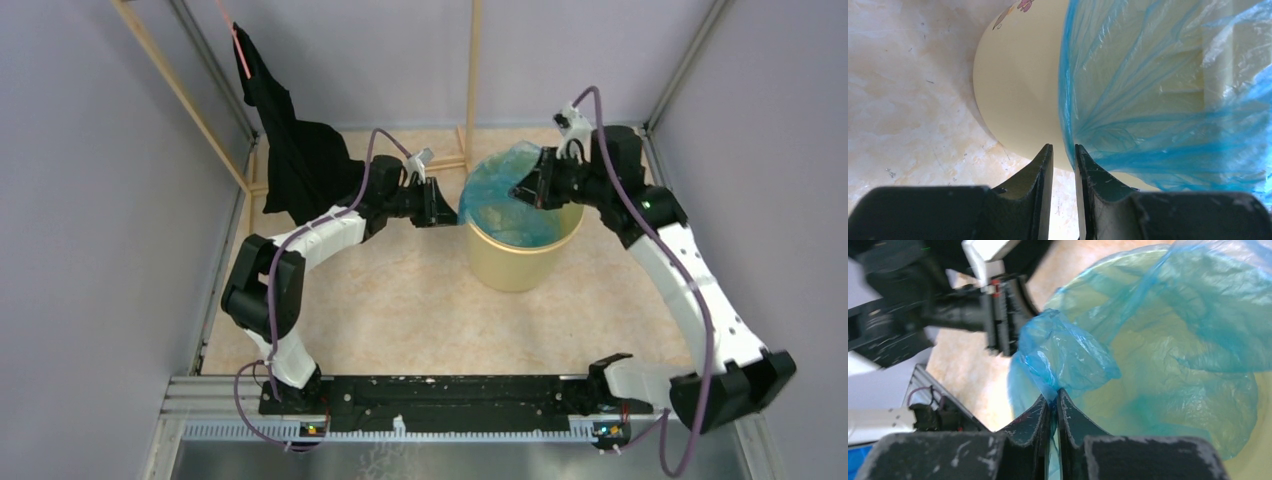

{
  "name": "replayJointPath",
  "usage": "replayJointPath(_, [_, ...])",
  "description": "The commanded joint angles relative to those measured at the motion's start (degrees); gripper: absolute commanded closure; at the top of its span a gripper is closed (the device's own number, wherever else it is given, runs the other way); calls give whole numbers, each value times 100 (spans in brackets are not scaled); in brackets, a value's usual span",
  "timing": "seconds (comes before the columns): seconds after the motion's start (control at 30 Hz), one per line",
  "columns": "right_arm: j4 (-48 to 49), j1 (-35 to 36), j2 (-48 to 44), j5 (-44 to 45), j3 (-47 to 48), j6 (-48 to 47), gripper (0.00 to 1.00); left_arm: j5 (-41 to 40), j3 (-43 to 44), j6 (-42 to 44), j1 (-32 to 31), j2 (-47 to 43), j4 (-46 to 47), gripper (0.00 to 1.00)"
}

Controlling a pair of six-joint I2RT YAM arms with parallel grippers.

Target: Put the trash bags into the trash bin

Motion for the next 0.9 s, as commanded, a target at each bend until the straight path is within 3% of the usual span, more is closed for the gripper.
replayJointPath(0.0, [484,62,-1135,-846,-566,134,88,48,26,96,-18,-311,199,73])
replayJointPath(0.17, [676,60,-2012,-1716,-1572,439,72,36,107,240,-17,-349,4,74])
replayJointPath(0.33, [472,62,-2518,-1908,-2270,501,71,22,84,222,-15,-429,-11,75])
replayJointPath(0.5, [-260,62,-2623,-2029,-2013,-109,72,95,106,201,-13,-489,3,75])
replayJointPath(0.6, [-886,60,-2553,-1068,-1327,-345,70,108,114,210,-17,-506,1,75])
replayJointPath(0.63, [-940,62,-2504,-794,-1072,-356,66,117,107,214,-12,-506,3,75])
replayJointPath(0.8, [-888,62,-1852,881,54,-406,18,221,83,176,-18,-509,40,75])
replayJointPath(0.87, [-621,60,-1547,1381,257,-502,7,229,55,168,-21,-544,45,75])
